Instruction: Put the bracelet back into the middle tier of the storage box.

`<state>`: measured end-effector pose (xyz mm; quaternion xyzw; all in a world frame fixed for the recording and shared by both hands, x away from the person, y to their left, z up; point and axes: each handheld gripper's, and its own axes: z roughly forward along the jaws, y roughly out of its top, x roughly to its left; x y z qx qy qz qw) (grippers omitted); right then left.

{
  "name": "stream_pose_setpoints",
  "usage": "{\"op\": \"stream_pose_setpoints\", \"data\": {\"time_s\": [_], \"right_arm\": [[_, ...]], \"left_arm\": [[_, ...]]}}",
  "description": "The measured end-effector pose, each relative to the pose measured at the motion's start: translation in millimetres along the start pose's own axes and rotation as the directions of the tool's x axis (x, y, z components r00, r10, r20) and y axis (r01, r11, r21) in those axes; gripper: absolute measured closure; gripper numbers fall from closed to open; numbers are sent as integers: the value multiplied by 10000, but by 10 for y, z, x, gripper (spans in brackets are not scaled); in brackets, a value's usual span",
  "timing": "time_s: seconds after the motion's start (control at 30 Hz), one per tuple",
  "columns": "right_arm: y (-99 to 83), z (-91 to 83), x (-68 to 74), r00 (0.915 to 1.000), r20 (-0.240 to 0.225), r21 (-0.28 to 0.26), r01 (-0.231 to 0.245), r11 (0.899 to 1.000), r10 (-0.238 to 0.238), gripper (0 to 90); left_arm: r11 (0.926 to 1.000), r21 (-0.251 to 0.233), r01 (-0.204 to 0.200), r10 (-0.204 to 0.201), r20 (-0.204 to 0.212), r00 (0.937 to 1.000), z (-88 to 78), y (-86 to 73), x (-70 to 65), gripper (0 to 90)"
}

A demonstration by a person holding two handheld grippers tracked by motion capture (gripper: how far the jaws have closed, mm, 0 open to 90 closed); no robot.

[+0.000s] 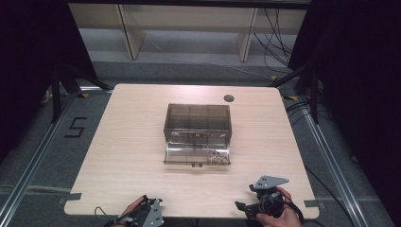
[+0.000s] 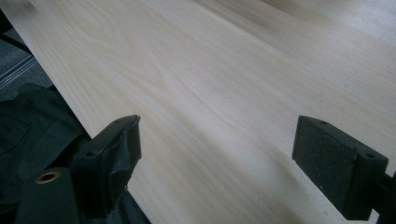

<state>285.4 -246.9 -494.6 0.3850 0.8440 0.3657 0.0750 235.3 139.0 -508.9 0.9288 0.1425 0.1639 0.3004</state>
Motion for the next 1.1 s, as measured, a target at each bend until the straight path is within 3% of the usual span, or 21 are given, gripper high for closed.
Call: {"op": "stream_pose_setpoints", "data": {"time_s": [0.03,0.07,0.2,0.23,0.37,0.43,0.5,0.63,0.67,1.0,1.07,1.1], "right_arm": [[2,-36,30,9997,-32,432,-246,9988,247,165],[-1,-36,-1,9998,9,286,201,9994,-201,165],[-36,-14,28,9998,-51,84,167,9998,-167,165],[-36,-35,36,9998,-71,409,168,9990,-165,165],[-55,-33,72,9998,-149,450,166,9988,-159,165],[-68,-15,81,9997,-135,180,212,9996,-210,165],[-69,-37,84,9995,-147,450,296,9985,-290,165],[-80,-25,94,9992,-261,482,304,9984,-292,165],[-91,-17,104,9997,-101,286,223,9993,-220,165],[-97,-16,96,9994,-117,245,318,9992,-315,165],[-91,-37,93,9997,-151,547,206,9983,-198,165],[-97,-21,85,9996,-111,274,257,9993,-254,165]], "left_arm": [[10000,-4,-3,3,-7,10000,0,0,0,162],[10000,-4,5,-5,-4,10000,0,0,1,162],[10000,1,-5,5,-8,10000,0,0,0,162],[9999,-114,43,-44,-72,10000,9,-4,-6,161],[10000,-90,17,-18,-84,10000,7,-3,-5,162],[10000,-90,11,-12,-93,10000,8,-4,-5,162],[10000,-88,6,-7,-88,10000,8,-4,-5,162],[10000,-87,16,-16,-85,10000,8,-3,-5,162],[10000,-86,12,-13,-92,10000,7,-3,-6,162],[9998,-183,111,-112,-52,9999,13,-3,-13,162],[9999,-136,65,-66,-80,9999,12,-2,-8,162],[9999,-137,72,-73,-79,9999,12,-2,-8,162]]}}
